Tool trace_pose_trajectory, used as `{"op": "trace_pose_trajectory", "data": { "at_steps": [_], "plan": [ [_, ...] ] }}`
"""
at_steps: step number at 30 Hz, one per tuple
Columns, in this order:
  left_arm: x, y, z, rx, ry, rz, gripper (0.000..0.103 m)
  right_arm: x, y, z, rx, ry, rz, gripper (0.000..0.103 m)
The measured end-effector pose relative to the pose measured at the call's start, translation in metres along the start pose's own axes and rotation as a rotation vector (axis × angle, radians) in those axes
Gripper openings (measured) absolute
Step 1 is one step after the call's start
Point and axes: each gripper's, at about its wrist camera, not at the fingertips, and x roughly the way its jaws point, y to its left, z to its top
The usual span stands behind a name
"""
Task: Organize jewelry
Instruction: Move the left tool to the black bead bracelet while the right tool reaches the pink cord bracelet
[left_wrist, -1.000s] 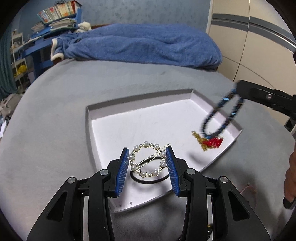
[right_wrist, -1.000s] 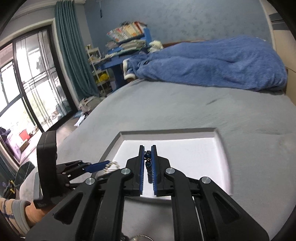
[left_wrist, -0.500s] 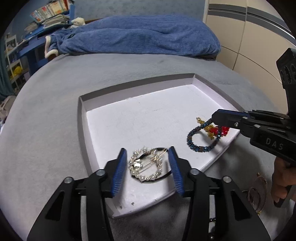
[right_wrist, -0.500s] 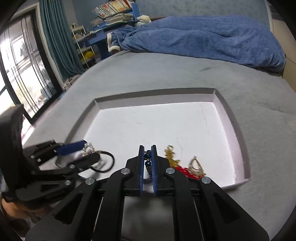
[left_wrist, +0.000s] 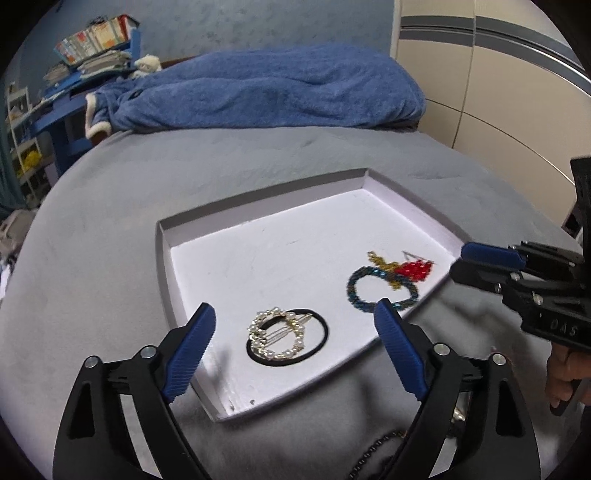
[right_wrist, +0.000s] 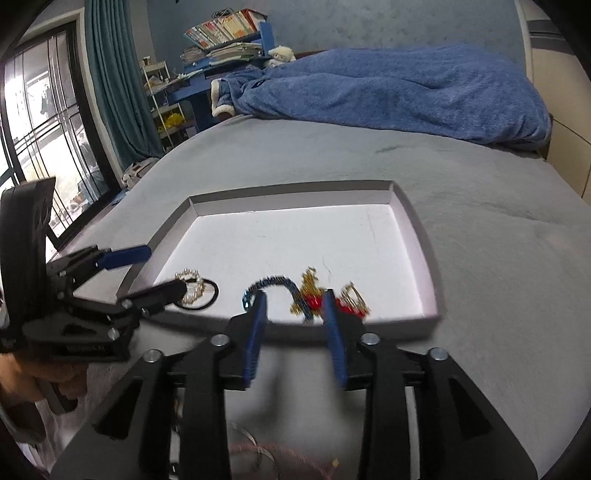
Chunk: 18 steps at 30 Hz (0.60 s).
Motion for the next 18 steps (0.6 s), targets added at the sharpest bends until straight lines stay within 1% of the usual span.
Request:
{"op": "trace_pose_trajectory", "data": {
  "at_steps": [3,8,13,18],
  "plan": [
    [-0.014,-0.008,-0.005,0.018,-0.025,-0.006,0.092,-0.014,-0.007,-0.014,0.020,-0.015,-0.001,0.041],
    [-0.035,-0.019,-0.022,0.032,-0.044,-0.036,0.092,-0.037,-0.019,-0.041,0.058,-0.018,-0.011,0.048],
    [-0.051,-0.026,-0.046,0.049,-0.041,-0.061,0.093,-0.049,-0.029,-0.066,0.095,0.000,-0.026,0.048],
    [-0.060,-0.024,-0.071,0.045,-0.021,-0.075,0.093,-0.060,-0.034,-0.082,0.129,0.002,-0.031,0.049]
  ]
}}
